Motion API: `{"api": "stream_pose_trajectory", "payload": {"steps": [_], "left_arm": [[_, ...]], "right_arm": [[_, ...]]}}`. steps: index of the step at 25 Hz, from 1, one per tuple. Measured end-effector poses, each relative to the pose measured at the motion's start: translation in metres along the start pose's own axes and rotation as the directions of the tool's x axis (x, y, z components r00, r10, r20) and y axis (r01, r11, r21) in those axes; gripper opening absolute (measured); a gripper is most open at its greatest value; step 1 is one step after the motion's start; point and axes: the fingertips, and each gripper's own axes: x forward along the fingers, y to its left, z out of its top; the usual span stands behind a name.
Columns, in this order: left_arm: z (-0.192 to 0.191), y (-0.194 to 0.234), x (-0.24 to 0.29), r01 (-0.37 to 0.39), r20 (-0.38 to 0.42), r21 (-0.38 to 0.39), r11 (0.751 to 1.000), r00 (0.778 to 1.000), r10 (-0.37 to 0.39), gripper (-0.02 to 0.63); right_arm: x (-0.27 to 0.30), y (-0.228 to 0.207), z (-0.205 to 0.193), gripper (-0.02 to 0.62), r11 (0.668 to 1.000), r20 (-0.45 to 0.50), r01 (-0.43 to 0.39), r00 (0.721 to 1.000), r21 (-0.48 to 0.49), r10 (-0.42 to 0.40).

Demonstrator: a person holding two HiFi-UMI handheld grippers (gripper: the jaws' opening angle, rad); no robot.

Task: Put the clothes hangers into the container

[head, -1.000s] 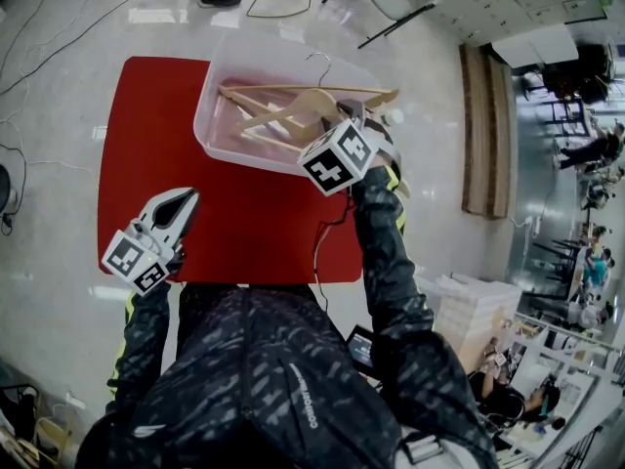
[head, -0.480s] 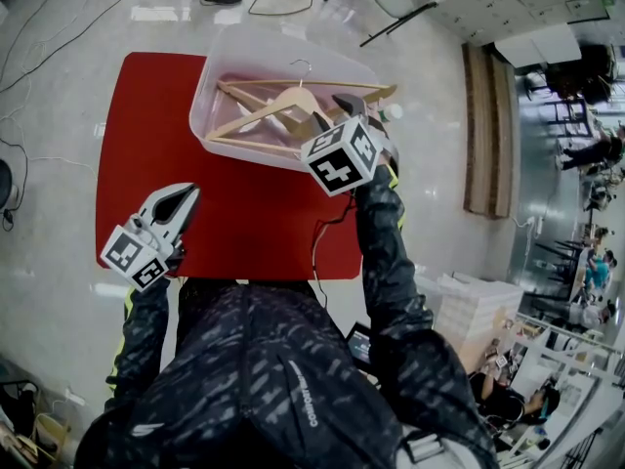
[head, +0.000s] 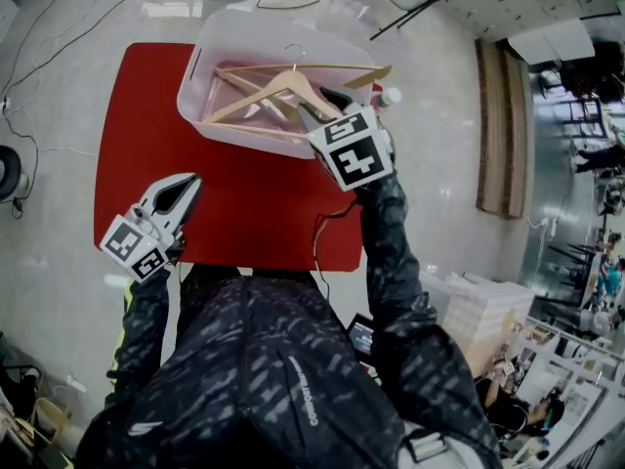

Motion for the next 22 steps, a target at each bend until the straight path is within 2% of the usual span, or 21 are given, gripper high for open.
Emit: {"api": "stream_pose_trajectory", "payload": {"steps": [4, 9, 16, 22], "left_arm": [[-0.007, -0.021, -0.001, -0.032, -0.018, 0.004, 0.999, 0.999, 0.032, 0.012], [-0.008, -0.051, -0.005, -0.099, 0.011, 0.006, 0.995, 0.995, 0.099, 0.012], [-0.046, -0.089, -0.008, -0.211, 0.020, -0.043, 0.976, 0.977, 0.212, 0.012], [-0.070, -0.105, -0.009, -0.233, -0.034, -0.059, 0.971, 0.972, 0.232, 0.012]], "right_arm": [[-0.014, 0.004, -0.004, 0.179, 0.999, 0.058, -0.052, 0.997, 0.012, 0.052], [-0.040, 0.011, -0.007, 0.179, 0.993, 0.126, -0.120, 0.985, -0.017, 0.121], [-0.049, 0.034, -0.042, 0.178, 0.968, 0.139, -0.235, 0.959, -0.092, 0.246], [-0.041, 0.049, -0.057, 0.178, 0.944, 0.132, -0.308, 0.937, -0.121, 0.322]]}}
